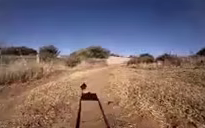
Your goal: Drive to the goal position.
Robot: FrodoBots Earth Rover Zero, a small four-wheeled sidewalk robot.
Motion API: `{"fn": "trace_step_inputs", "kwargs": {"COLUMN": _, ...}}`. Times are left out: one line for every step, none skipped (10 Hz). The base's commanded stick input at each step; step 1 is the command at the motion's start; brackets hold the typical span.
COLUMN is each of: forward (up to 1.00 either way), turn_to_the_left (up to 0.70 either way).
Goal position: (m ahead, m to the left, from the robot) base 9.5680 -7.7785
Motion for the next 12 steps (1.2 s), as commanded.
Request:
{"fn": "trace_step_inputs", "kwargs": {"forward": 0.5, "turn_to_the_left": 0.0}}
{"fn": "trace_step_inputs", "kwargs": {"forward": 0.5, "turn_to_the_left": 0.0}}
{"fn": "trace_step_inputs", "kwargs": {"forward": 0.5, "turn_to_the_left": 0.24}}
{"fn": "trace_step_inputs", "kwargs": {"forward": 0.5, "turn_to_the_left": 0.33}}
{"fn": "trace_step_inputs", "kwargs": {"forward": 0.5, "turn_to_the_left": 0.08}}
{"fn": "trace_step_inputs", "kwargs": {"forward": 0.5, "turn_to_the_left": 0.0}}
{"fn": "trace_step_inputs", "kwargs": {"forward": 0.5, "turn_to_the_left": 0.0}}
{"fn": "trace_step_inputs", "kwargs": {"forward": 0.5, "turn_to_the_left": 0.0}}
{"fn": "trace_step_inputs", "kwargs": {"forward": 0.5, "turn_to_the_left": 0.0}}
{"fn": "trace_step_inputs", "kwargs": {"forward": 0.5, "turn_to_the_left": 0.0}}
{"fn": "trace_step_inputs", "kwargs": {"forward": 0.5, "turn_to_the_left": 0.0}}
{"fn": "trace_step_inputs", "kwargs": {"forward": 0.5, "turn_to_the_left": 0.0}}
